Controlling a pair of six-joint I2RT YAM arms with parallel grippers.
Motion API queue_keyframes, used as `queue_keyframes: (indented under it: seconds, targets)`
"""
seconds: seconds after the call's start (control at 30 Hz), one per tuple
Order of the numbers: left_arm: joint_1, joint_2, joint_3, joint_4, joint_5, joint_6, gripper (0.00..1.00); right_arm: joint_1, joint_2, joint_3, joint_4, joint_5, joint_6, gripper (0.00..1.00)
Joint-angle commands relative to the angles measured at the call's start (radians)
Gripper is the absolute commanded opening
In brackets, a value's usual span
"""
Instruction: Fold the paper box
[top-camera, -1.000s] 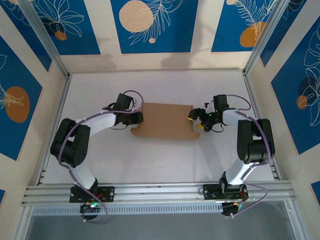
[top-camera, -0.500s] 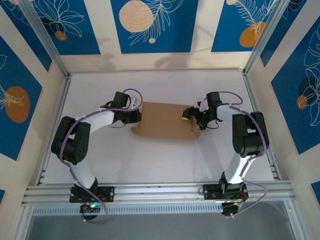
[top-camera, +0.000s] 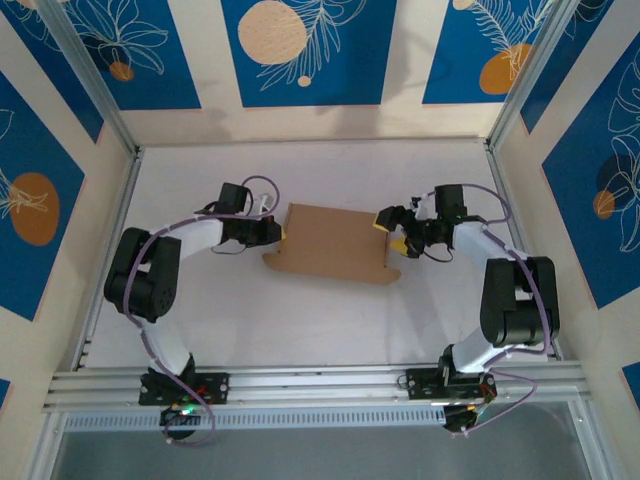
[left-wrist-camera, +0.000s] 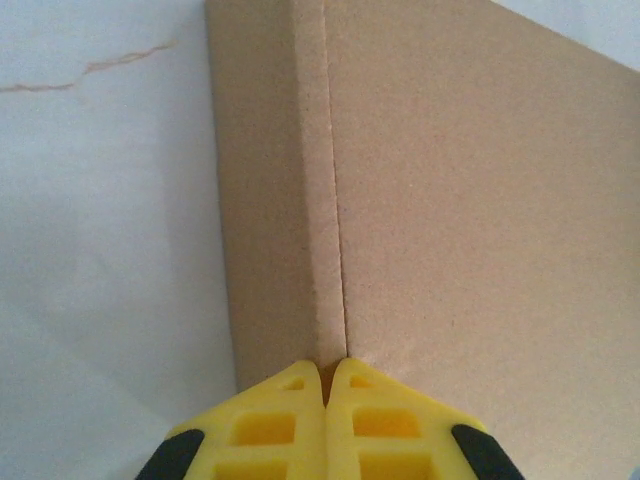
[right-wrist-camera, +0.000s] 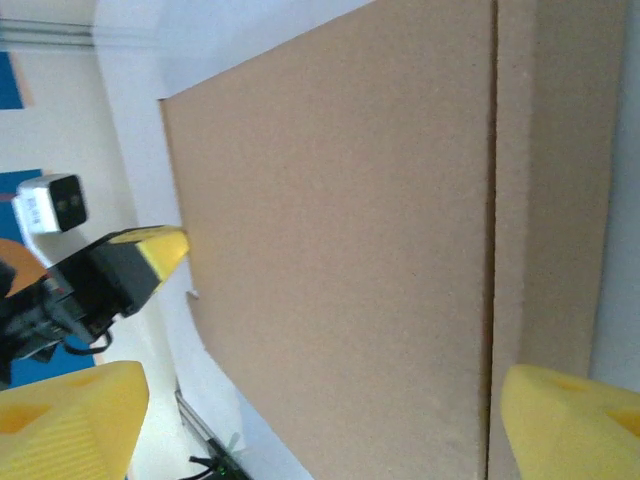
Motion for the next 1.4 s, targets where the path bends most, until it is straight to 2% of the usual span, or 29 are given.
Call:
queue_keyframes:
  seconds: [0.0, 0.1, 0.2, 0.47, 0.6, 0.73, 0.87, 0.9, 0.97, 1.07, 1.13, 1.2, 1.27, 1.37]
  targets:
    - [-0.001, 0.113, -0.081, -0.257, -0.070, 0.038, 0.03, 0.003, 0.053, 0.017, -0.058, 0.096, -0.024, 0.92]
    - [0.001, 0.119, -0.082, -0.251, -0.070, 0.035, 0.03, 0.003, 0.030, -0.005, -0.060, 0.246, -0.035, 0.93]
    - [0.006, 0.120, -0.084, -0.254, -0.072, 0.037, 0.03, -0.002, 0.016, -0.023, -0.039, 0.288, -0.041, 0.93]
    - [0.036, 0.132, -0.092, -0.252, -0.067, 0.030, 0.02, -0.004, 0.187, 0.014, 0.027, 0.045, 0.002, 0.94]
    - [0.039, 0.137, -0.086, -0.261, -0.068, 0.035, 0.02, 0.028, 0.230, 0.016, 0.108, -0.108, 0.018, 0.94]
    - [0.039, 0.143, -0.083, -0.262, -0.058, 0.036, 0.02, 0.062, 0.243, -0.004, 0.271, -0.271, 0.096, 0.92]
    - [0.038, 0.113, -0.065, -0.286, -0.064, 0.040, 0.04, 0.068, 0.195, -0.018, 0.325, -0.265, 0.156, 0.77]
    - [0.038, 0.097, -0.059, -0.296, -0.067, 0.040, 0.06, 0.065, 0.176, -0.023, 0.322, -0.250, 0.164, 0.73]
    - [0.038, 0.045, -0.041, -0.331, -0.086, 0.049, 0.19, 0.059, 0.130, -0.028, 0.279, -0.212, 0.171, 0.63]
    - [0.036, -0.053, -0.013, -0.379, -0.128, 0.074, 0.33, 0.050, 0.080, -0.031, 0.193, -0.164, 0.172, 0.50]
    - [0.025, -0.133, 0.012, -0.409, -0.178, 0.092, 0.39, 0.045, 0.066, -0.026, 0.156, -0.168, 0.183, 0.44]
    - [-0.011, -0.224, 0.037, -0.432, -0.287, 0.128, 0.44, 0.039, 0.062, -0.014, 0.103, -0.168, 0.204, 0.38]
    - [-0.083, -0.345, 0.038, -0.410, -0.423, 0.215, 0.50, 0.035, 0.059, -0.022, 0.099, -0.195, 0.246, 0.36]
    - [-0.204, -0.488, 0.036, -0.353, -0.592, 0.322, 0.68, 0.035, 0.049, -0.029, 0.095, -0.226, 0.292, 0.37]
